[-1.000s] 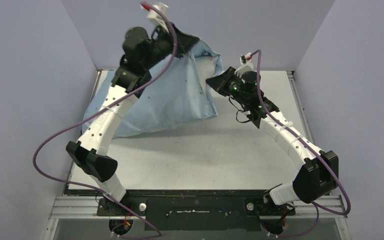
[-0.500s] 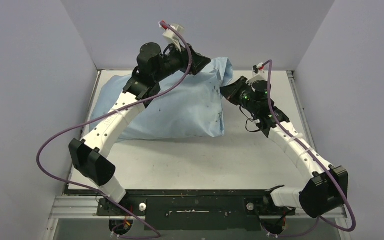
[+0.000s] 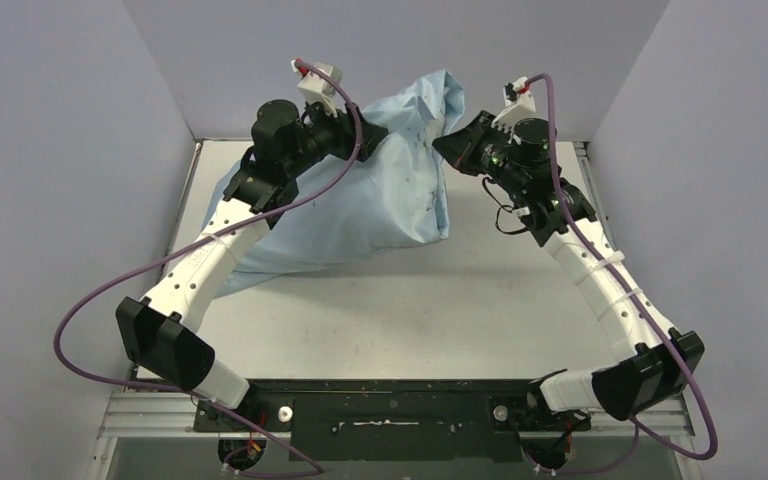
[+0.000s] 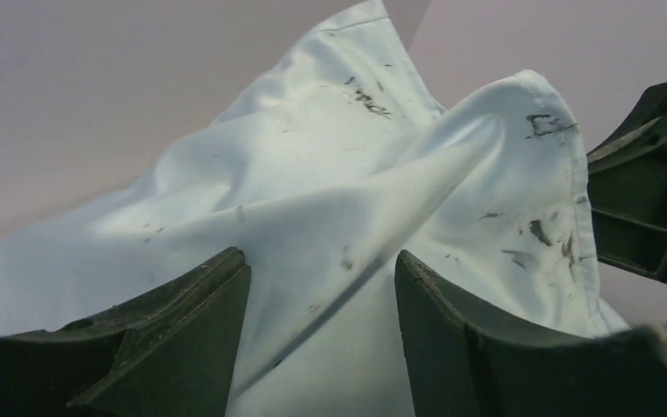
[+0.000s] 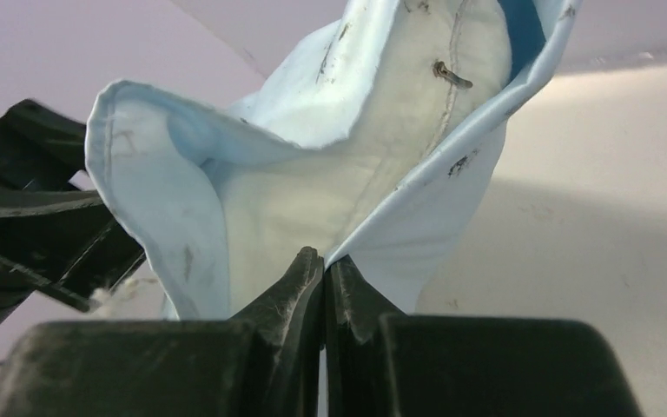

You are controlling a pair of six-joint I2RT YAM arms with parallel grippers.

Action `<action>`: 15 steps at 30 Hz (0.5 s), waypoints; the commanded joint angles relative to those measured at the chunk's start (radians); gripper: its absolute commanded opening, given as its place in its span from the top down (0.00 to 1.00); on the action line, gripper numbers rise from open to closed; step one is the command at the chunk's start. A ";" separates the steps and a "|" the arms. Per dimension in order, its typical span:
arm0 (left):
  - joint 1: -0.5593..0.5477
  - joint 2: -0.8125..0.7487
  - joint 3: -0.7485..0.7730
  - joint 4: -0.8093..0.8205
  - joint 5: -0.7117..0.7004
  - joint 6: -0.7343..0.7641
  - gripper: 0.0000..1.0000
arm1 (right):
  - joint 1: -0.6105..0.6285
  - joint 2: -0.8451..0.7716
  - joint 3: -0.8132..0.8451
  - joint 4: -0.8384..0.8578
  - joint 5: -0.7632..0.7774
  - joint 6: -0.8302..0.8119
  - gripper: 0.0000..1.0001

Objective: Put the pillow into the pillowcase

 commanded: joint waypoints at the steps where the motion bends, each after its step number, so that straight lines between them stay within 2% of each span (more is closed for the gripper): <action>1: -0.019 -0.009 0.160 0.086 0.054 0.020 0.41 | 0.034 -0.062 0.046 0.144 -0.052 -0.035 1.00; 5: -0.073 0.049 0.281 0.024 0.006 0.068 0.41 | 0.049 -0.105 -0.059 0.272 -0.072 0.007 1.00; 8: -0.101 0.080 0.306 -0.040 -0.057 0.106 0.41 | 0.048 -0.112 -0.065 0.268 -0.040 -0.014 1.00; 12: -0.107 -0.004 0.144 0.041 -0.138 0.095 0.41 | 0.027 -0.136 -0.145 0.097 0.152 -0.060 0.99; 13: -0.107 -0.024 0.103 0.049 -0.133 0.091 0.41 | 0.010 -0.152 -0.196 0.075 0.173 -0.057 0.93; 15: -0.106 -0.050 0.040 0.042 -0.128 0.092 0.41 | -0.028 -0.210 -0.332 0.057 0.198 -0.050 0.73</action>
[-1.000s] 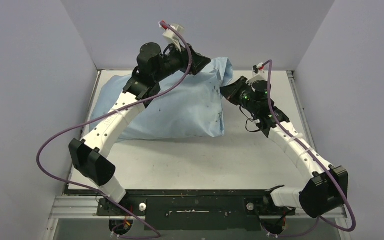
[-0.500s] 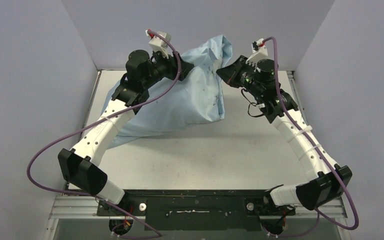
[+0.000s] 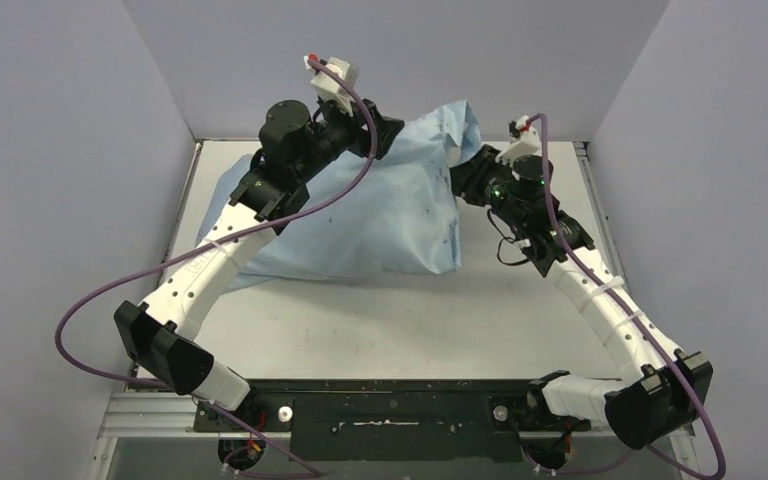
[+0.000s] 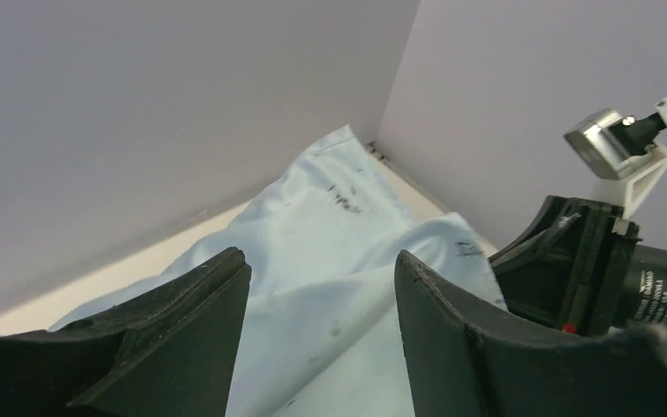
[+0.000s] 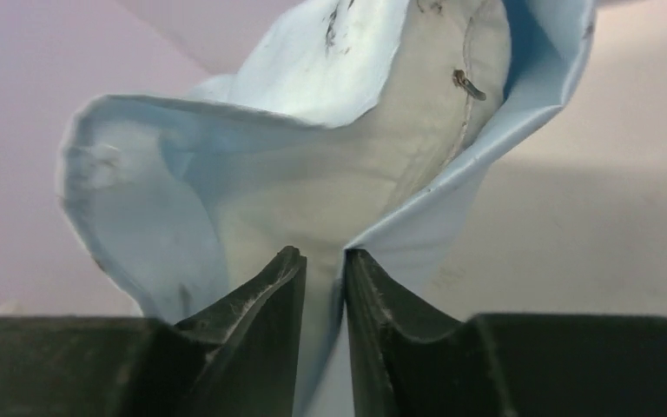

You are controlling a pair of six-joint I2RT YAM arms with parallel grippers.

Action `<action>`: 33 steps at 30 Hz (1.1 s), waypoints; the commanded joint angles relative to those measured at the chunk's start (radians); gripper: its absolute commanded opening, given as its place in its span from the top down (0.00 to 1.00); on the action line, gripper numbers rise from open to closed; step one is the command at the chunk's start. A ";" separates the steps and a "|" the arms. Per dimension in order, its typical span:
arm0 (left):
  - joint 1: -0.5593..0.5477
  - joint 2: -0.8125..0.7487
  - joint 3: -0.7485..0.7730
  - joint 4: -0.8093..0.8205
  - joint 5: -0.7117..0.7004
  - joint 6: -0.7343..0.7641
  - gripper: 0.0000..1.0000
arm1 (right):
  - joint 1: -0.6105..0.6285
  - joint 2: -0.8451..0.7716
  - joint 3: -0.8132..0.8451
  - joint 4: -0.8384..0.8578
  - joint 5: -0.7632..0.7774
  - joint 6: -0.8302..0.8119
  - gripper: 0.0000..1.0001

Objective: Put the pillow into the pillowcase

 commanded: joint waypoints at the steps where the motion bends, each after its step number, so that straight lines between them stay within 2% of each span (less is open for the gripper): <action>1: 0.006 -0.066 -0.118 -0.009 -0.053 0.022 0.41 | -0.080 -0.128 -0.195 -0.046 0.143 -0.015 0.66; 4: 0.006 -0.093 -0.196 -0.040 -0.076 0.030 0.41 | -0.159 -0.198 -0.287 -0.085 0.193 -0.037 0.51; 7: 0.003 -0.109 -0.258 -0.023 -0.086 0.023 0.41 | -0.296 -0.223 -0.376 -0.035 0.098 -0.057 0.48; 10: -0.009 -0.108 -0.299 0.015 -0.099 0.004 0.41 | -0.458 -0.168 -0.424 0.043 -0.110 -0.055 0.52; 13: -0.046 -0.082 -0.320 0.069 -0.139 0.002 0.41 | -0.563 -0.066 -0.429 0.107 -0.263 -0.051 0.59; 16: -0.096 -0.027 -0.306 0.075 -0.196 0.019 0.41 | -0.637 0.034 -0.435 0.195 -0.375 -0.021 0.64; 19: -0.165 0.045 -0.274 0.086 -0.275 0.049 0.41 | -0.696 0.129 -0.453 0.282 -0.431 0.012 0.65; 22: -0.217 0.108 -0.259 0.135 -0.304 0.068 0.41 | -0.720 0.229 -0.465 0.365 -0.478 0.041 0.66; 26: -0.227 0.170 -0.242 0.132 -0.325 0.021 0.42 | -0.713 0.363 -0.493 0.510 -0.585 0.106 0.69; 29: -0.237 0.198 -0.243 0.127 -0.290 0.022 0.43 | -0.702 0.408 -0.537 0.605 -0.622 0.153 0.71; 33: -0.296 0.233 -0.249 0.159 -0.276 0.096 0.42 | -0.650 0.454 -0.600 0.760 -0.667 0.234 0.71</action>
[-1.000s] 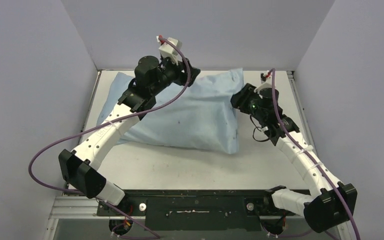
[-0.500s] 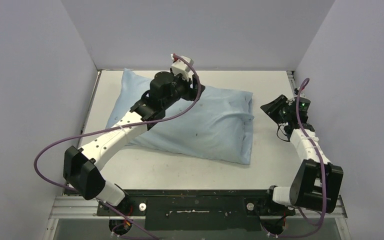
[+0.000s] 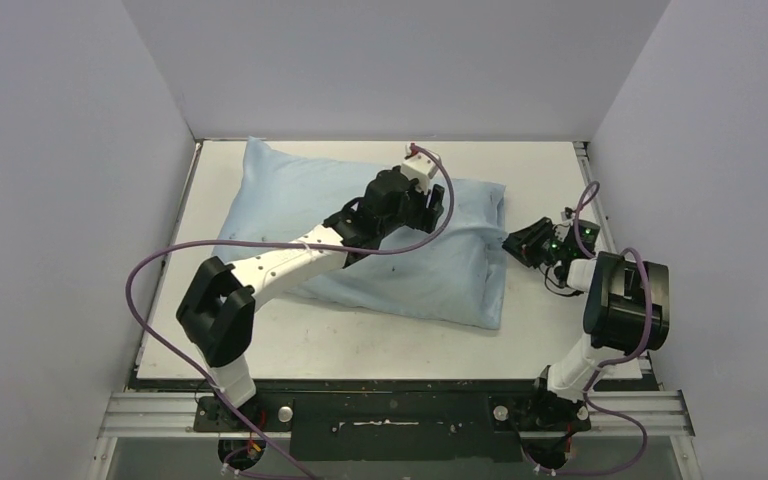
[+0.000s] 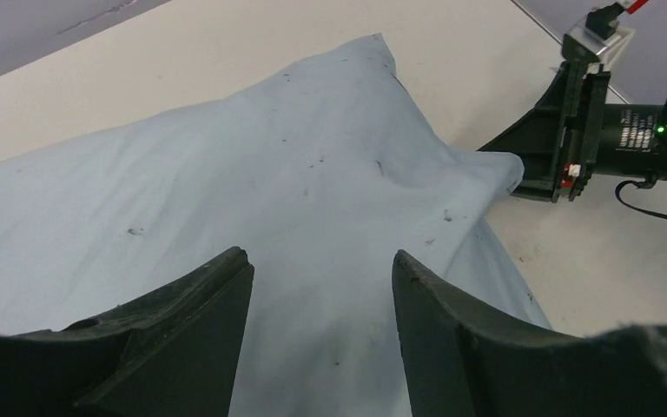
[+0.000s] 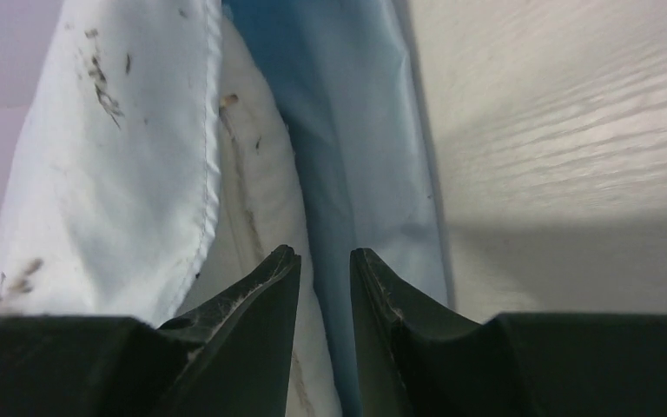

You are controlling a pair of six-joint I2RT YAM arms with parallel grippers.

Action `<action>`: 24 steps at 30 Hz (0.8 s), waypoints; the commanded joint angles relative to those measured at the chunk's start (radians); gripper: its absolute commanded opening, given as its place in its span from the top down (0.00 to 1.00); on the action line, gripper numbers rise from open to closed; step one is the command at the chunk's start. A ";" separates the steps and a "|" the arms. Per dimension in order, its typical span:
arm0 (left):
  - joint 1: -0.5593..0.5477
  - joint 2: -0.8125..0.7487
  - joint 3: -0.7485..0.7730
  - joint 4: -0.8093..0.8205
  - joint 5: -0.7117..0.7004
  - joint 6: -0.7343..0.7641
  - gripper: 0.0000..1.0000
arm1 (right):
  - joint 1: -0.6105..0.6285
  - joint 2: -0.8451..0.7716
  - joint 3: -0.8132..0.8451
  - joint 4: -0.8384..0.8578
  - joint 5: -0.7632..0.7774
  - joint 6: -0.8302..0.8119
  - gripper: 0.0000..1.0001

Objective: Put the pillow into the pillowcase

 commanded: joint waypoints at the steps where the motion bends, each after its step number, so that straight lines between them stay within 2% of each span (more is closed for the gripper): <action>1: -0.071 0.024 0.056 0.090 0.000 0.074 0.42 | 0.058 0.029 -0.052 0.302 -0.114 0.112 0.72; 6: -0.157 0.074 0.071 0.079 -0.063 0.159 0.40 | 0.097 0.088 -0.122 0.595 -0.180 0.255 0.77; 13: -0.222 0.144 0.104 0.043 -0.163 0.241 0.38 | 0.161 0.086 -0.183 0.876 -0.213 0.428 0.78; 19: -0.224 0.250 0.147 0.036 -0.195 0.267 0.38 | 0.187 0.068 -0.228 0.964 -0.188 0.491 0.79; 21: -0.226 0.278 0.163 0.021 -0.187 0.276 0.48 | 0.199 0.061 -0.236 0.967 -0.181 0.492 0.79; 24: -0.245 0.258 0.159 0.020 -0.209 0.289 0.84 | 0.200 0.050 -0.244 0.967 -0.179 0.488 0.79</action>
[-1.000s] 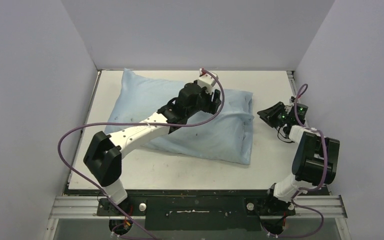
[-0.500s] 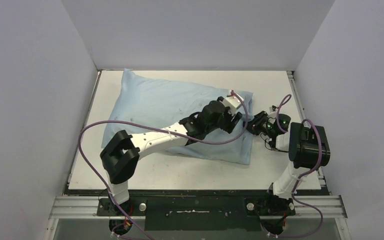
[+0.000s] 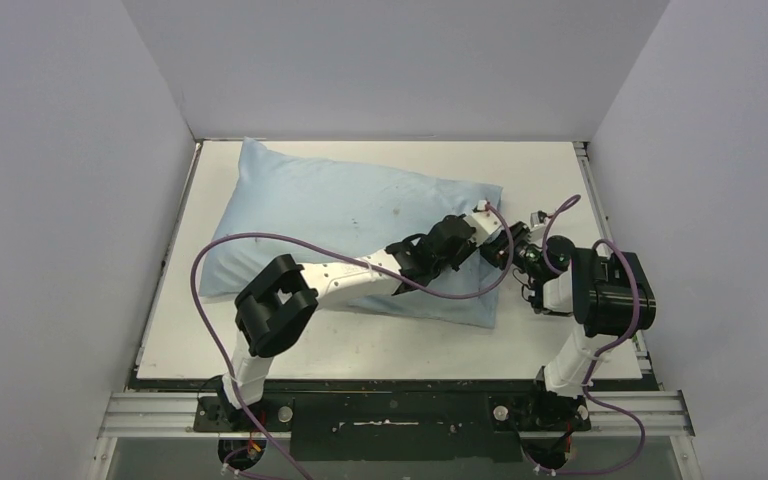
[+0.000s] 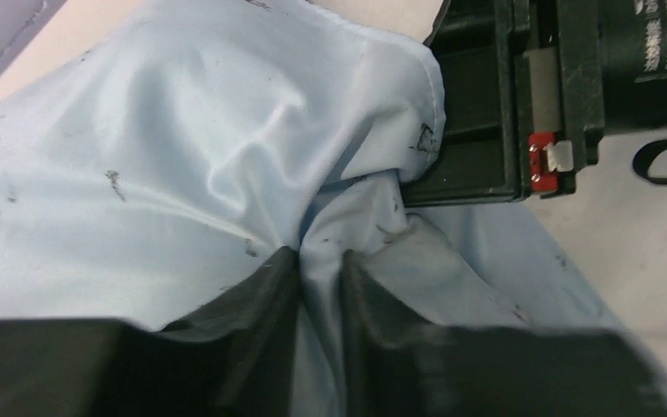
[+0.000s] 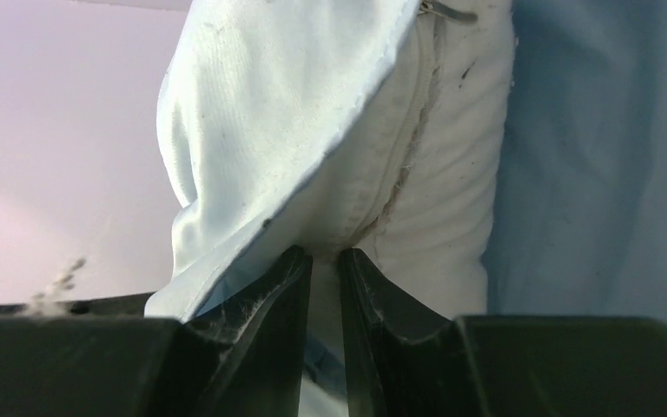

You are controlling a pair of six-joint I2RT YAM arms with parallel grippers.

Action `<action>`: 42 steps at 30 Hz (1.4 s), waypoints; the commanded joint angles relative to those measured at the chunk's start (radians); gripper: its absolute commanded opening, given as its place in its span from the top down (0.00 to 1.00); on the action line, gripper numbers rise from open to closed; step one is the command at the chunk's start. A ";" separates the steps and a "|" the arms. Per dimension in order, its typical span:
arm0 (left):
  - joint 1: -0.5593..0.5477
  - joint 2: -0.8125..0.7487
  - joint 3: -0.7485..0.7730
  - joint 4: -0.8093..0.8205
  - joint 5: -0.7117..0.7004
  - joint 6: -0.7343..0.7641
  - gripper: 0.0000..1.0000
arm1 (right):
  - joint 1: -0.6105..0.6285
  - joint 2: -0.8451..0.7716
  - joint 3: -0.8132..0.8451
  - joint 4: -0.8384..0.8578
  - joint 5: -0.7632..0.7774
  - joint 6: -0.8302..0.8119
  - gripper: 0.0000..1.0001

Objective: Put the pillow into the pillowcase

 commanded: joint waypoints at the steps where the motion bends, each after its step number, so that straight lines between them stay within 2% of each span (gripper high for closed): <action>1: -0.031 -0.030 0.034 0.017 -0.034 0.043 0.91 | 0.018 -0.058 -0.009 0.134 -0.014 0.009 0.79; 2: -0.042 -0.052 0.024 0.033 -0.038 0.060 0.99 | 0.020 -0.059 -0.009 0.125 -0.008 0.001 0.79; 3: -0.053 -0.077 0.020 0.051 -0.034 0.073 1.00 | 0.024 -0.059 -0.011 0.123 0.002 -0.004 0.78; 9: -0.064 -0.179 0.055 0.112 0.126 -0.007 1.00 | 0.044 0.001 -0.015 0.254 0.002 0.072 0.75; 14: -0.061 -0.203 0.060 0.128 0.164 -0.047 1.00 | 0.047 0.046 -0.027 0.351 0.001 0.125 0.69; 21: -0.053 -0.206 0.043 0.202 0.250 -0.117 1.00 | 0.074 0.077 -0.050 0.355 0.033 0.102 0.67; 24: -0.056 -0.171 0.096 0.230 0.293 -0.158 0.97 | 0.093 0.092 -0.052 0.360 0.076 0.105 0.67; 27: -0.056 -0.132 0.161 0.204 0.339 -0.180 1.00 | 0.131 0.117 -0.056 0.430 0.112 0.149 0.67; 34: -0.056 -0.133 0.144 0.235 0.388 -0.216 1.00 | 0.163 0.162 -0.054 0.515 0.162 0.192 0.67; 42: -0.077 -0.082 0.165 0.329 0.473 -0.323 1.00 | 0.317 0.178 0.012 0.407 0.328 0.162 0.69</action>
